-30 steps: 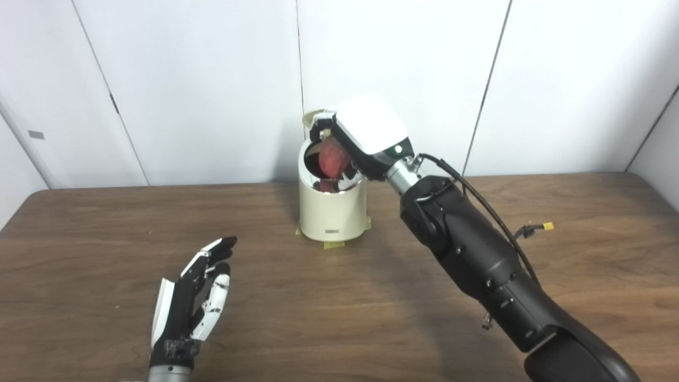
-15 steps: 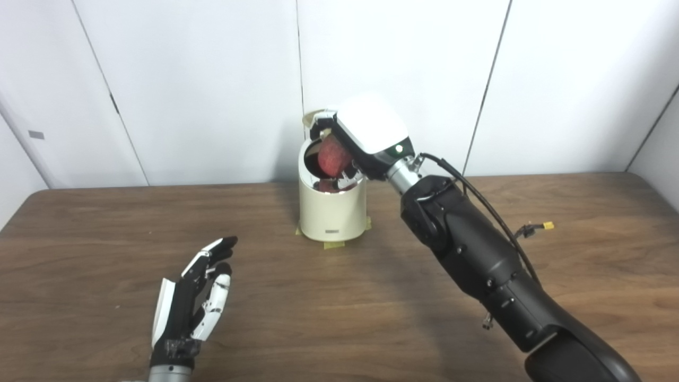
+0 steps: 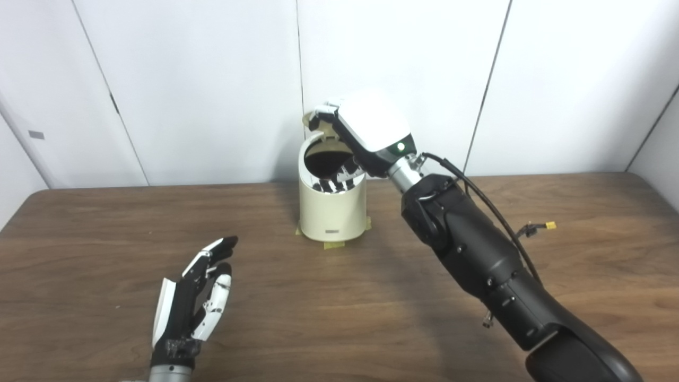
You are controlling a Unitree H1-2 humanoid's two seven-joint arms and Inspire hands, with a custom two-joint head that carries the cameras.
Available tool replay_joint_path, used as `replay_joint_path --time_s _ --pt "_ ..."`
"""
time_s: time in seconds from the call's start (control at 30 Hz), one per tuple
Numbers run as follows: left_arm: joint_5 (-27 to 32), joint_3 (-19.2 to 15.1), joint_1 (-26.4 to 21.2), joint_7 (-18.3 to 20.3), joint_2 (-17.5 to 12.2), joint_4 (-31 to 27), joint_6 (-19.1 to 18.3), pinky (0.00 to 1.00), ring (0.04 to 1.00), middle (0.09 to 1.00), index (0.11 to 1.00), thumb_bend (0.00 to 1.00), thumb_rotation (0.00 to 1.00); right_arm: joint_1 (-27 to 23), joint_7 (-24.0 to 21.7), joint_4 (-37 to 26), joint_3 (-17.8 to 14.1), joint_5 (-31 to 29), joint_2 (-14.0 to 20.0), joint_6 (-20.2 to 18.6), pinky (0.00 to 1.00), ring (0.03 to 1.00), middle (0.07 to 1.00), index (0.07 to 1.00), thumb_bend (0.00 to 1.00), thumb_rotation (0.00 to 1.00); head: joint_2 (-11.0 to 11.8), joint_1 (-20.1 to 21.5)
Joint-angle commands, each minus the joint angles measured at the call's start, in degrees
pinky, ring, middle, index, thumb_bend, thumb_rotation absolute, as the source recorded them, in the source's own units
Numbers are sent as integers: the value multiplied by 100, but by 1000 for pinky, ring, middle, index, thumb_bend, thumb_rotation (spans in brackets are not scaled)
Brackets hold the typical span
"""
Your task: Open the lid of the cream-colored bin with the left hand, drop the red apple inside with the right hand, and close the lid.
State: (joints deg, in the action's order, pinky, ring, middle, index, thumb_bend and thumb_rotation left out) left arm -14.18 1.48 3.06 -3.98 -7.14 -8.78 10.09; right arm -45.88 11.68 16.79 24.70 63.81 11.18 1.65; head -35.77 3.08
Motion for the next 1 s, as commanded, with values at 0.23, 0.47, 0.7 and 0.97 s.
replay_joint_path --time_s 0.23,0.47,0.7,0.97 --pt "-3 19 -105 -56 121 -31 143 712 823 838 812 197 719 -363 363 -99 -53 8 72 62 529 677 729 680 941 172 -13 7" --pt "-79 41 -86 -64 112 -76 155 721 819 831 807 188 723 -119 982 -395 -417 -673 6 595 394 494 569 516 765 267 -50 -15" --pt "69 5 -59 -15 109 -142 86 710 809 828 804 205 716 919 1509 -1613 -1295 -2099 -485 1160 169 218 300 469 511 152 -68 7" --pt "6 -63 -67 -23 9 -216 108 701 795 812 790 211 736 2648 799 -2740 -1801 -3544 -626 1151 296 375 488 483 514 10 -73 29"
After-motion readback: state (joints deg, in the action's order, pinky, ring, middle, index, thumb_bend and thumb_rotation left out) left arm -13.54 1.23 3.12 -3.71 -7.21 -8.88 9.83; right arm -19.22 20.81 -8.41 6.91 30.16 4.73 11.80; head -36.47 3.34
